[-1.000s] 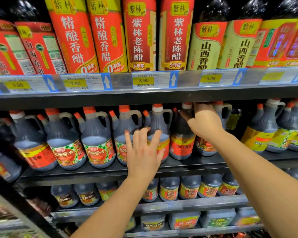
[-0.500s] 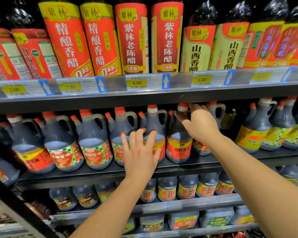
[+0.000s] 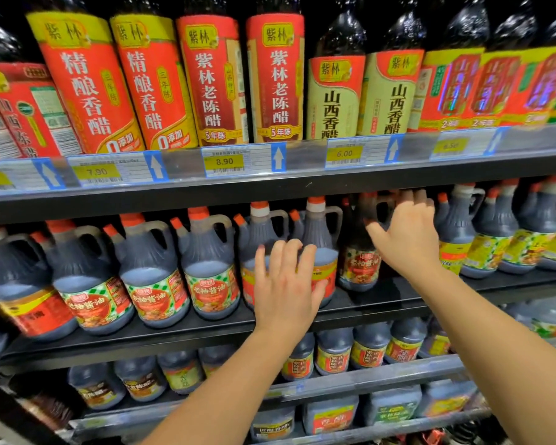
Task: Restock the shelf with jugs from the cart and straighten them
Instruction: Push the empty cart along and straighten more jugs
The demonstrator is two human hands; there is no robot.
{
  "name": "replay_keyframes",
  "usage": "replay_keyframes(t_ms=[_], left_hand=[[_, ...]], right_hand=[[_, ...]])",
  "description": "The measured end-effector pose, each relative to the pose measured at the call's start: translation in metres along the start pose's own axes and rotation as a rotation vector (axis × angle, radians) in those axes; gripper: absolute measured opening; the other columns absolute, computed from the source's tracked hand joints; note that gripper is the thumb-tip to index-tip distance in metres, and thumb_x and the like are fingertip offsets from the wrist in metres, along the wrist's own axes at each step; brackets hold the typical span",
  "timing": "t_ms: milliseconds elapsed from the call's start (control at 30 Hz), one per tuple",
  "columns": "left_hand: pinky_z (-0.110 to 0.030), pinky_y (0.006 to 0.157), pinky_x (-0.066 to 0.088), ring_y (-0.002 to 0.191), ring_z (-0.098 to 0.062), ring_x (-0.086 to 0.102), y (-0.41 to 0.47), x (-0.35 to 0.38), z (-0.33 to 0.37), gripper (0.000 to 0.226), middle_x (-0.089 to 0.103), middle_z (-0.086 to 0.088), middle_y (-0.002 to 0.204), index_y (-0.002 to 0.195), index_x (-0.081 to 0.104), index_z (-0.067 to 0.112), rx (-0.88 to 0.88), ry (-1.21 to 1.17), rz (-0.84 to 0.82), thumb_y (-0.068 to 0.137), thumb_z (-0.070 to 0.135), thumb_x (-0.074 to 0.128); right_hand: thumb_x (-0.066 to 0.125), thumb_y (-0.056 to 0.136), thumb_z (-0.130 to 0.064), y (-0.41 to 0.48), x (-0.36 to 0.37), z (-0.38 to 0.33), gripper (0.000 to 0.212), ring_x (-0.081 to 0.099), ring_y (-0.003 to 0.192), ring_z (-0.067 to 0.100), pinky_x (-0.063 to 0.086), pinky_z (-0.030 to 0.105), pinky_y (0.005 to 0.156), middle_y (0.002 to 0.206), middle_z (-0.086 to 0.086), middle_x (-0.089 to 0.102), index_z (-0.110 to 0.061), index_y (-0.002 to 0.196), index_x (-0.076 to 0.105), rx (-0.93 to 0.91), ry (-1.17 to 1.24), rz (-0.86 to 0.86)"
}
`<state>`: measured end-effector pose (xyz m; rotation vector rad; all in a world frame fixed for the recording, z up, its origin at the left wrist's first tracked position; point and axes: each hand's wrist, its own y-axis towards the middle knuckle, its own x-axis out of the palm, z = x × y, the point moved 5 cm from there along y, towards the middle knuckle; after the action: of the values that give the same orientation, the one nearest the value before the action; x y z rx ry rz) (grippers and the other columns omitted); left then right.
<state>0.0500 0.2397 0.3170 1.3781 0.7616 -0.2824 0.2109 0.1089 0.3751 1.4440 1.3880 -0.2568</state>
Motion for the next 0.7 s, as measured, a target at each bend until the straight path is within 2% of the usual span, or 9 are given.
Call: replay_keyframes(t_ms=[100, 200, 267, 433, 567, 700], left_hand=[[-0.058, 0.105, 0.04, 0.113, -0.031, 0.057, 0.002, 0.009, 0.006, 0.062, 0.061, -0.007, 0.119, 0.122, 0.063, 0.016, -0.013, 0.028, -0.033, 0.07, 0.045, 0.082], [-0.06, 0.107, 0.036, 0.111, -0.032, 0.057, 0.0, 0.017, 0.008, 0.065, 0.059, -0.008, 0.122, 0.125, 0.06, 0.017, -0.016, 0.049, -0.027, 0.071, 0.045, 0.082], [-0.061, 0.108, 0.034, 0.109, -0.031, 0.058, -0.001, 0.021, 0.008, 0.067, 0.058, -0.009, 0.122, 0.126, 0.058, 0.017, -0.017, 0.056, -0.016, 0.069, 0.043, 0.083], [-0.062, 0.11, 0.028, 0.11, -0.03, 0.059, -0.001, 0.026, 0.01, 0.068, 0.056, -0.009, 0.12, 0.125, 0.057, 0.017, -0.025, 0.049, 0.015, 0.068, 0.04, 0.085], [-0.063, 0.111, 0.027, 0.108, -0.03, 0.058, -0.002, 0.028, 0.01, 0.066, 0.056, -0.009, 0.119, 0.126, 0.058, 0.016, -0.028, 0.063, 0.027, 0.07, 0.04, 0.084], [-0.062, 0.111, 0.028, 0.108, -0.029, 0.059, -0.003, 0.028, 0.01, 0.066, 0.057, -0.009, 0.118, 0.124, 0.058, 0.016, -0.023, 0.057, 0.049, 0.069, 0.039, 0.084]], right_hand=[[0.059, 0.086, -0.047, 0.016, 0.009, 0.011, 0.056, 0.04, 0.124, 0.04, 0.036, 0.046, 0.104, 0.128, 0.024, 0.052, 0.003, 0.111, 0.059, 0.023, -0.027, -0.129], [0.064, 0.084, -0.052, 0.022, 0.013, 0.008, 0.07, 0.045, 0.125, 0.039, 0.046, 0.042, 0.094, 0.143, 0.019, 0.043, -0.007, 0.134, 0.047, 0.035, 0.154, -0.133], [0.071, 0.079, -0.051, 0.023, 0.016, 0.004, 0.068, 0.051, 0.116, 0.039, 0.045, 0.038, 0.091, 0.139, 0.019, 0.043, -0.013, 0.131, 0.05, 0.046, 0.244, -0.093], [0.078, 0.078, -0.04, 0.02, 0.028, 0.002, 0.058, 0.053, 0.106, 0.037, 0.038, 0.03, 0.08, 0.116, 0.021, 0.055, -0.01, 0.121, 0.055, 0.032, 0.344, -0.064], [0.077, 0.08, -0.034, 0.02, 0.029, 0.005, 0.052, 0.053, 0.105, 0.038, 0.033, 0.026, 0.079, 0.118, 0.021, 0.051, -0.011, 0.123, 0.056, 0.017, 0.374, -0.082], [0.073, 0.084, -0.034, 0.02, 0.027, 0.009, 0.058, 0.051, 0.112, 0.037, 0.033, 0.025, 0.085, 0.125, 0.018, 0.047, -0.018, 0.135, 0.05, -0.016, 0.374, -0.157]])
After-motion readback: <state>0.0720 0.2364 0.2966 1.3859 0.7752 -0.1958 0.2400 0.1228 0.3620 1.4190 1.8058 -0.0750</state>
